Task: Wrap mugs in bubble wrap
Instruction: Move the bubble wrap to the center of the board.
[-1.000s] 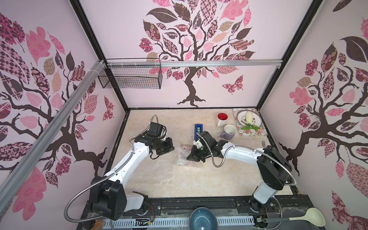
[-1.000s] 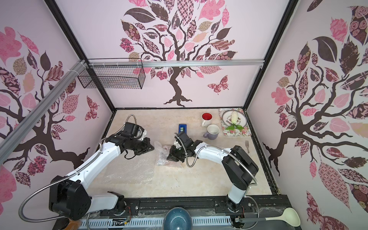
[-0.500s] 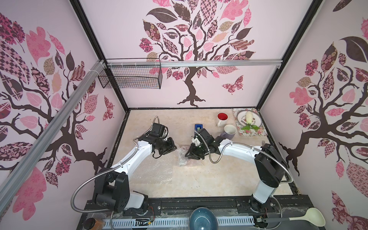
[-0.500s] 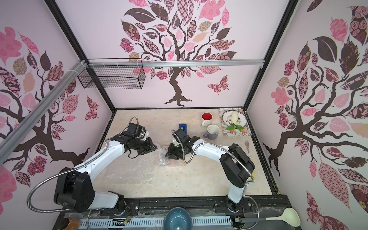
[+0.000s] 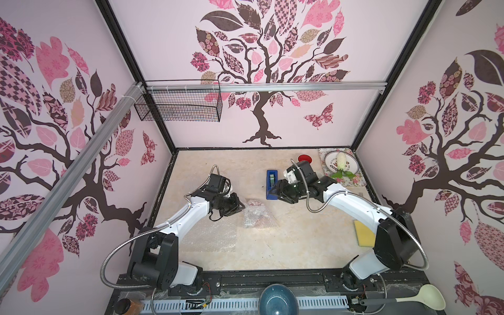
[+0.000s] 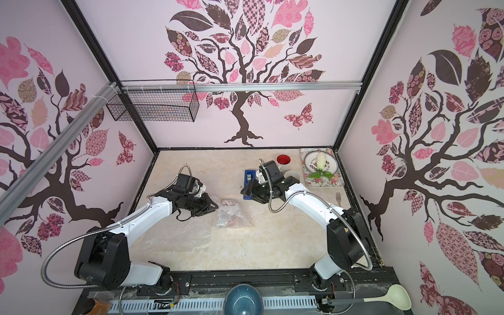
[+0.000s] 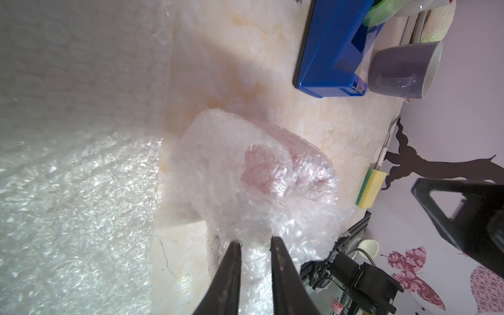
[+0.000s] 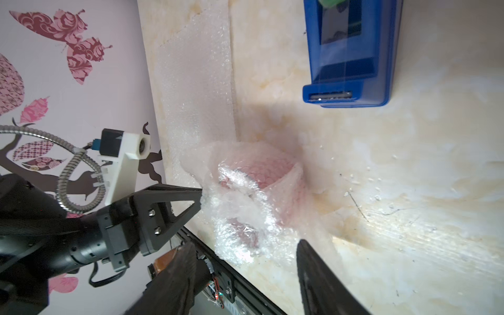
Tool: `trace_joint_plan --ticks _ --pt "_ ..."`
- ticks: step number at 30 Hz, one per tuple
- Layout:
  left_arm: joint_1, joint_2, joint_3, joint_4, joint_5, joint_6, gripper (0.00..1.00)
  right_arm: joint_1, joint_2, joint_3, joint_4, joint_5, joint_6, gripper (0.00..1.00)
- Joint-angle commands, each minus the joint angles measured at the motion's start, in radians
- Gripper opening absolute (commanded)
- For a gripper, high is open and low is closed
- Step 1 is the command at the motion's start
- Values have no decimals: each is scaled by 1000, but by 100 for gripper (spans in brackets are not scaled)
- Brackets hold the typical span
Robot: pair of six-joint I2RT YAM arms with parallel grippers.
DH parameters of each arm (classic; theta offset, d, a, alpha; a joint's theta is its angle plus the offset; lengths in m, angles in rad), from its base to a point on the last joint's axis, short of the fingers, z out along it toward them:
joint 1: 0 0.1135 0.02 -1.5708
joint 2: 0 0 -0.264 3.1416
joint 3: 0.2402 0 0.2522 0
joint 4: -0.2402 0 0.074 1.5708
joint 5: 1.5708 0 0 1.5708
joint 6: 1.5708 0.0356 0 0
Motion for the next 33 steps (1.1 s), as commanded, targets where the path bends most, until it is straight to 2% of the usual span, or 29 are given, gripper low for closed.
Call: trace_joint_plan --ticks 1,5,16,20,24,27,30,33 --pt "2 21 -36 59 43 -10 23 12 42 -70 84 -75 -34 62" --pt "2 70 -48 72 40 -5 22 17 57 -153 240 -104 16 61" --pt "3 141 -38 126 49 -13 19 67 180 -236 505 -166 107 61" --pt "3 168 -34 154 43 -13 19 71 240 -215 550 -170 114 53" --pt "13 223 34 154 27 13 18 71 289 -134 528 -158 87 40" --pt "34 278 107 164 23 29 18 66 342 -36 458 -142 47 26" --pt "58 344 166 231 32 28 18 50 400 83 368 -114 1 24" --pt "81 448 279 257 29 55 18 22 496 267 239 -78 -67 20"
